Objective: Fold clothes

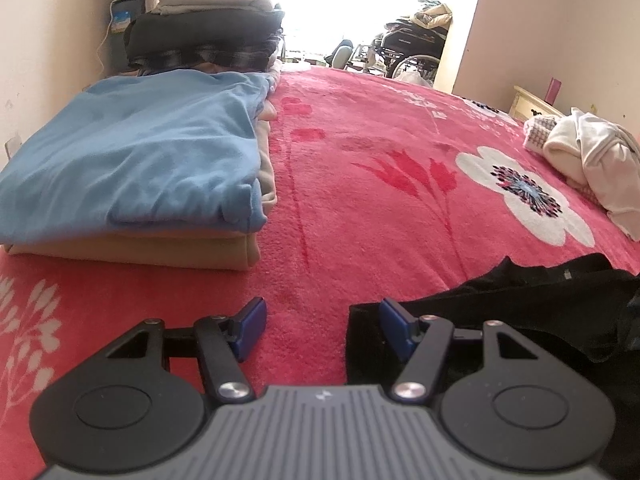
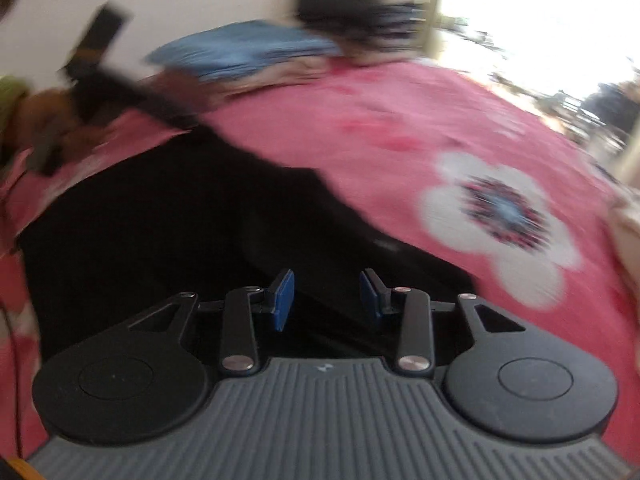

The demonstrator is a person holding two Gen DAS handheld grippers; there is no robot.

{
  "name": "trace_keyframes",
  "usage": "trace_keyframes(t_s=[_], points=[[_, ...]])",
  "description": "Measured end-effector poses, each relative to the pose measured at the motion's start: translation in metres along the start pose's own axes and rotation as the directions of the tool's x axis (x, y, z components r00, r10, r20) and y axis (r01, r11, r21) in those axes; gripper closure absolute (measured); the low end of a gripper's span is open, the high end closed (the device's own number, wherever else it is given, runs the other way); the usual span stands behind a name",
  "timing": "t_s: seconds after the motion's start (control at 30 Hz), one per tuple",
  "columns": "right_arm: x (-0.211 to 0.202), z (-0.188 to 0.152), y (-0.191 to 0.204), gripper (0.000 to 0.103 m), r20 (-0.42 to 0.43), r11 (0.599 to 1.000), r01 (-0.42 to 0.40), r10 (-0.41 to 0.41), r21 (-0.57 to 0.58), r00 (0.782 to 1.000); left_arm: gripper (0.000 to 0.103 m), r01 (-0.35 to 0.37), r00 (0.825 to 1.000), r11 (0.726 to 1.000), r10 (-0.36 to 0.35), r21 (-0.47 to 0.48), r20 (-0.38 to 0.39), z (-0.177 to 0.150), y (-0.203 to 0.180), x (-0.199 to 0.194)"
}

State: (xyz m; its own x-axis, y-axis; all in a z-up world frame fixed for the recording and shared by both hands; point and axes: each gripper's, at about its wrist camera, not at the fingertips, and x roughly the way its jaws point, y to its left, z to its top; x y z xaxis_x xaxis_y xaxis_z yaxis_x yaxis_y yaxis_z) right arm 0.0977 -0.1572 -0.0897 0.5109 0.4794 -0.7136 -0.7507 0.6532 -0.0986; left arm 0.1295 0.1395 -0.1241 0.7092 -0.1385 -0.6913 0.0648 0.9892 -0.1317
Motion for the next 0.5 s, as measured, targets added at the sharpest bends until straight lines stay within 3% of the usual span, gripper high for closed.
trace_keyframes(t_s=[0.17, 0.2, 0.23, 0.27, 0.5], points=[[0.037, 0.014, 0.018, 0.069, -0.044, 0.993, -0.098, 0.095, -0.071, 0.995, 0.045, 0.028, 1.000, 1.000, -0.028, -0.002, -0.001, -0.002, 0.003, -0.003], [0.044, 0.016, 0.018, 0.073, -0.059, 0.992, -0.106, 0.102, -0.072, 0.993, 0.045, 0.039, 0.999, 0.999, -0.039, -0.008, -0.003, -0.002, 0.004, -0.004], [0.051, 0.016, 0.017, 0.090, -0.075, 0.992, -0.110, 0.105, -0.065, 0.992, 0.045, 0.052, 0.999, 0.999, -0.052, -0.016, -0.005, -0.001, 0.006, -0.004], [0.053, 0.017, 0.014, 0.097, -0.077, 0.992, -0.111, 0.106, -0.052, 0.991, 0.045, 0.064, 0.998, 0.998, -0.064, -0.025, -0.007, -0.001, 0.008, -0.005], [0.054, 0.027, -0.006, 0.102, -0.021, 0.996, -0.092, 0.092, 0.008, 0.996, 0.045, 0.203, 0.978, 0.975, -0.206, -0.089, -0.022, -0.001, 0.014, -0.005]])
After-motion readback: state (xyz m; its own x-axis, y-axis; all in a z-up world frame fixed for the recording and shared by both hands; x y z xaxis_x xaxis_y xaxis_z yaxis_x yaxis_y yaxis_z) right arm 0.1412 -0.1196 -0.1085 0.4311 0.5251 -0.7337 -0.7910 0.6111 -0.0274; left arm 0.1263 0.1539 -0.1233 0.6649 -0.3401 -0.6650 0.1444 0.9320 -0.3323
